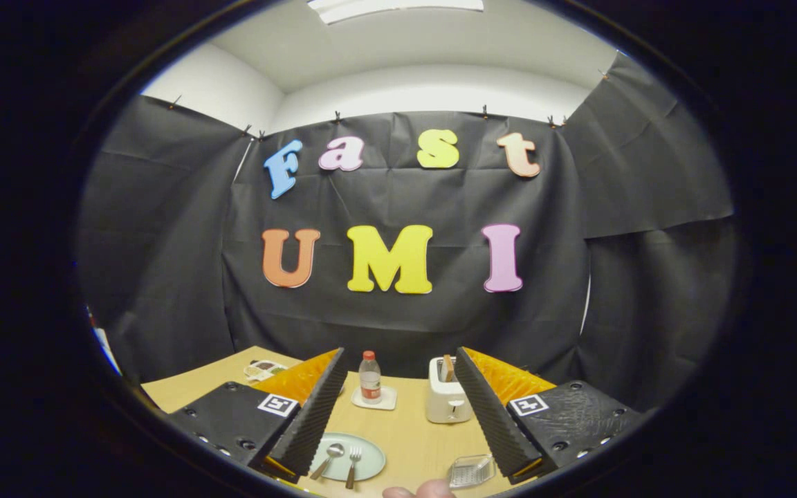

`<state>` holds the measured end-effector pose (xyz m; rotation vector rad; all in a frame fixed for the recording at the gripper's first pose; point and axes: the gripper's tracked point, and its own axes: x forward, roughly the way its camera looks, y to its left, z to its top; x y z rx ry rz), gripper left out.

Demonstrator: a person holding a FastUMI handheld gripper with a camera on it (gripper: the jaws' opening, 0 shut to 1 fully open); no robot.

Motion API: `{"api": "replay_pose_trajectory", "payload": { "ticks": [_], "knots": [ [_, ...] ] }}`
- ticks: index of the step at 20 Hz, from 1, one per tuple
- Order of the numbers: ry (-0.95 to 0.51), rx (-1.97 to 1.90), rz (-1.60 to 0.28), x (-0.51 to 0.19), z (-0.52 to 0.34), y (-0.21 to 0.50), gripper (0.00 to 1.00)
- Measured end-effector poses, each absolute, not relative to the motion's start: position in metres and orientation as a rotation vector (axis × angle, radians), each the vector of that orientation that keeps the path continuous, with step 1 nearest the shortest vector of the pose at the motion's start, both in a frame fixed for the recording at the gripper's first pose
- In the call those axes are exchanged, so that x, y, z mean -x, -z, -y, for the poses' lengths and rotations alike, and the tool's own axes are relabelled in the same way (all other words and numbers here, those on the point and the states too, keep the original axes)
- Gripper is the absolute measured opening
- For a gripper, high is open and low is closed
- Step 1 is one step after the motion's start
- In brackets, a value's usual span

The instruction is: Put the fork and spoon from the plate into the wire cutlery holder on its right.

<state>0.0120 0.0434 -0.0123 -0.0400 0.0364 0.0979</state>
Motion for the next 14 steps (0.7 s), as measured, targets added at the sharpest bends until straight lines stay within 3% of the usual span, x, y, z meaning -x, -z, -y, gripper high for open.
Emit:
{"api": "replay_pose_trajectory", "payload": {
  "ticks": [10, 14],
  "knots": [
    [-0.247, 0.084, -0.323, -0.004, -0.097, 0.123, 0.95],
    [-0.215, 0.11, -0.506, -0.008, -0.097, 0.187, 0.96]
  ]
}}
